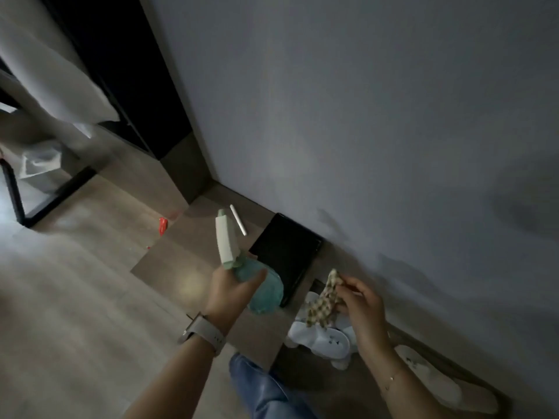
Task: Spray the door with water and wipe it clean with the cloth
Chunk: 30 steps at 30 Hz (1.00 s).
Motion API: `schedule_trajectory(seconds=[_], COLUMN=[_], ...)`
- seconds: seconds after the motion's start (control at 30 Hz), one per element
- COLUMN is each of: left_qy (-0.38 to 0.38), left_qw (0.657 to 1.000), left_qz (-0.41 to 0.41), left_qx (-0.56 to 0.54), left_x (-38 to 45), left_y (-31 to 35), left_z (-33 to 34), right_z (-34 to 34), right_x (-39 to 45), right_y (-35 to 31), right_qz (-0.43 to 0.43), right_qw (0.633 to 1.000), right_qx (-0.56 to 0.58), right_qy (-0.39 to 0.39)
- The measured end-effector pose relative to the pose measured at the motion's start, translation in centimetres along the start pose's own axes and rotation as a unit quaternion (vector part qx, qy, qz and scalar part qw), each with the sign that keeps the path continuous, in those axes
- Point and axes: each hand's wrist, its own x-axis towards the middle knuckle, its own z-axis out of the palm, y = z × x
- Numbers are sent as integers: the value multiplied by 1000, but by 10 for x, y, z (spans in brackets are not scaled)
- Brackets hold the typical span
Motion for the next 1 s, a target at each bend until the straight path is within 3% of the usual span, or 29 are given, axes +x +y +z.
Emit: schedule_trajectory(seconds=[0.2, 0.43, 0.6, 0.8, 1.0], left_qy=[-88, -188, -242, -273, -298], left_qw=[992, 967, 953, 941, 921], left_qz=[-4, 35, 40, 65, 116], left_qx=[91, 167, 176, 187, 224], left_x=[113, 194, 213, 216, 210], left_y=[-41, -69, -84, -88, -82], left_z=[24, 61, 80, 86, 65], right_z=[74, 122, 131, 126, 127], right_x=[89, 149, 169, 158, 104], right_y=[44, 88, 95, 93, 74], right_qz=[138, 238, 220, 183, 63], right_qw=[986, 957, 958, 977, 990], right_qx=[72, 116, 139, 48, -51], right_qy=[65, 122, 118, 95, 111])
